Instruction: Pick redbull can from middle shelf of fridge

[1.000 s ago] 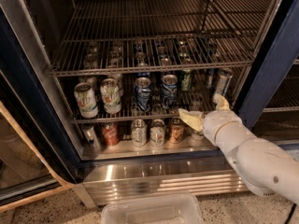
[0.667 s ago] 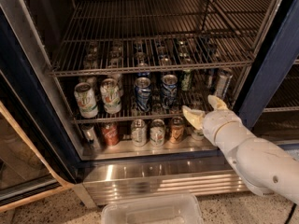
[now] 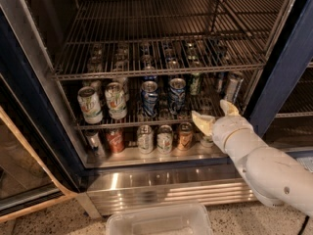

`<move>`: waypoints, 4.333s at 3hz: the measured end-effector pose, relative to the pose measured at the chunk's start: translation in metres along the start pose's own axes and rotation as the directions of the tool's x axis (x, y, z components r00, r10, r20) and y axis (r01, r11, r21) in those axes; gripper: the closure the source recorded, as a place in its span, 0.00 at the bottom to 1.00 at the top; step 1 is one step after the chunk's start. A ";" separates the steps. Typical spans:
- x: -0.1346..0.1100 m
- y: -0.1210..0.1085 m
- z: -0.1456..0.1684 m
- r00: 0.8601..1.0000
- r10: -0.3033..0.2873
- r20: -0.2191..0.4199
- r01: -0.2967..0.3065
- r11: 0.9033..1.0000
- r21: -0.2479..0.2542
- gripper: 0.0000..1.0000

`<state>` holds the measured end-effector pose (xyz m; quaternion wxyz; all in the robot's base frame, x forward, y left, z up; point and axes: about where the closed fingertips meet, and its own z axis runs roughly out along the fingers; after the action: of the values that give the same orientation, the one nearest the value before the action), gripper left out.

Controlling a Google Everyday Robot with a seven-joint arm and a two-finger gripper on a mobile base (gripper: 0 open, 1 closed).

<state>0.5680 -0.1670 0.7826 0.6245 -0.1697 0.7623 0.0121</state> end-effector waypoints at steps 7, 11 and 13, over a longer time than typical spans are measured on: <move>0.013 -0.049 0.012 0.989 0.099 0.108 -0.121 0.967 0.225 0.38; 0.018 -0.061 0.026 0.987 0.115 0.108 -0.139 0.959 0.249 0.42; 0.030 -0.075 0.047 0.986 0.134 0.099 -0.157 0.948 0.277 0.42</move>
Offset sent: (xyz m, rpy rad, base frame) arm 0.0045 -0.0268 -0.0111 0.0732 -0.0591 -0.1414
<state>0.6279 -0.2344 0.7581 0.6692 -0.0212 0.7415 -0.0444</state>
